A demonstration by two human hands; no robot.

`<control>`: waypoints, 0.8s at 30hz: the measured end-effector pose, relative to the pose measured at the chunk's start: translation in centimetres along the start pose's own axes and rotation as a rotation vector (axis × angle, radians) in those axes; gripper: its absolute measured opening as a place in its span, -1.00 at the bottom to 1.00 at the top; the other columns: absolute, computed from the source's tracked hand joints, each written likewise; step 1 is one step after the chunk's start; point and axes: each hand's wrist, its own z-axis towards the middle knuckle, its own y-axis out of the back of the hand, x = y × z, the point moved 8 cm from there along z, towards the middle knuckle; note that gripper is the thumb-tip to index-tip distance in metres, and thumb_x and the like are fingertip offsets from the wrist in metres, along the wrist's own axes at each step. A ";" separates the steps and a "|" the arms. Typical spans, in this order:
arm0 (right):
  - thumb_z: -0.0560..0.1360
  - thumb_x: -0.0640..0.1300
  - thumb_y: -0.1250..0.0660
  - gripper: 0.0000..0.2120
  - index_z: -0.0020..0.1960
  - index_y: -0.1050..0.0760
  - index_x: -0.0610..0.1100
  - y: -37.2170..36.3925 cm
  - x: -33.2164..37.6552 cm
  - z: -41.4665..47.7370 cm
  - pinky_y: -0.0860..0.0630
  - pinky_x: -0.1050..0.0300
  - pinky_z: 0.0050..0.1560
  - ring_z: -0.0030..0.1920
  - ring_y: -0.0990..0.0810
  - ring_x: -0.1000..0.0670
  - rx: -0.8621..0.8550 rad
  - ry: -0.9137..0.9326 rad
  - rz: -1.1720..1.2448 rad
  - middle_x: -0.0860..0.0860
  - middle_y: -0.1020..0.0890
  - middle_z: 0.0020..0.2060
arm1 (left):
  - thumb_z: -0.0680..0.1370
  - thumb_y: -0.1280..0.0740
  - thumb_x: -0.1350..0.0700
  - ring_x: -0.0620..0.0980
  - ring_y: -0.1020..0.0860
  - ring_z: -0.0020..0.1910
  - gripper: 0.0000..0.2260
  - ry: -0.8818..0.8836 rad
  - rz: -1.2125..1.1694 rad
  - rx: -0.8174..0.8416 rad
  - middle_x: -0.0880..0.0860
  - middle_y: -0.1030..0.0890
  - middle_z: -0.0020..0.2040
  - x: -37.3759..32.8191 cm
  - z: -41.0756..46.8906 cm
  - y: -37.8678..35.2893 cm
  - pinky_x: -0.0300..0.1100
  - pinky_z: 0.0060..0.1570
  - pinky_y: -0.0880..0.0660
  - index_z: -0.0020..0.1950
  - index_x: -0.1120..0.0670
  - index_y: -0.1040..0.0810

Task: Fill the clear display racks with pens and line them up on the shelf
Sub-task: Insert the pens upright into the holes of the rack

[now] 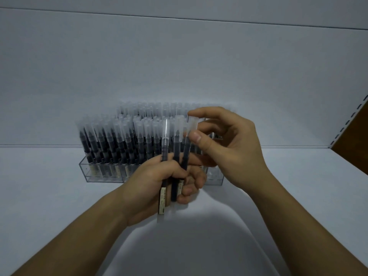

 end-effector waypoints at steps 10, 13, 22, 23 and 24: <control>0.55 -0.31 -0.44 -0.80 0.15 -0.57 -0.14 1.9 0.2 0.5 -0.56 -0.19 -0.18 -0.23 -0.54 -0.20 -0.151 0.011 0.031 -0.20 -0.58 -0.21 | 0.66 -0.21 0.25 -0.01 -0.49 -0.29 -0.76 -0.246 0.280 -0.264 0.12 -0.62 -0.15 -1.8 0.0 2.1 -0.17 -0.25 -0.49 0.16 0.14 -0.67; 0.51 -0.30 -0.49 -0.78 0.12 -0.59 -0.15 2.2 0.2 0.6 -0.57 -0.10 -0.17 -0.24 -0.50 0.00 -0.189 0.006 0.020 -0.16 -0.59 -0.20 | 0.67 -0.19 0.26 0.01 -0.58 -0.21 -0.75 -0.323 0.463 -0.344 0.06 -0.69 -0.10 -2.4 -0.4 1.8 -0.12 -0.19 -0.58 0.16 0.08 -0.64; 0.51 -0.40 -0.41 -0.77 0.12 -0.55 -0.21 6.5 -0.1 0.5 -0.62 -0.03 -0.14 -0.25 -0.56 0.00 -0.497 0.029 0.036 -0.13 -0.64 -0.05 | 0.55 -0.13 0.23 -0.11 -0.48 0.15 -0.60 -0.485 1.419 -0.292 -0.12 -0.52 0.18 -2.4 -0.8 -0.7 -0.13 0.13 -0.46 0.34 0.05 -0.54; 0.50 -0.40 -0.42 -0.78 0.11 -0.56 -0.21 6.7 0.0 0.5 -0.62 0.00 -0.14 -0.25 -0.57 0.01 -0.506 0.048 -0.001 -0.12 -0.64 -0.04 | 0.53 -0.08 0.17 -0.09 -0.47 0.17 -0.56 -0.453 1.462 -0.284 -0.11 -0.51 0.20 -2.1 -0.7 -0.7 -0.07 0.14 -0.48 0.35 0.05 -0.54; 0.50 -0.40 -0.42 -0.78 0.10 -0.57 -0.21 6.8 0.2 0.5 -0.63 0.07 -0.14 -0.22 -0.58 0.04 -0.504 0.068 -0.044 -0.10 -0.64 -0.05 | 0.51 -0.06 0.12 -0.08 -0.45 0.18 -0.54 -0.426 1.502 -0.269 -0.11 -0.50 0.21 -1.7 -0.5 -0.6 -0.02 0.14 -0.48 0.35 0.05 -0.54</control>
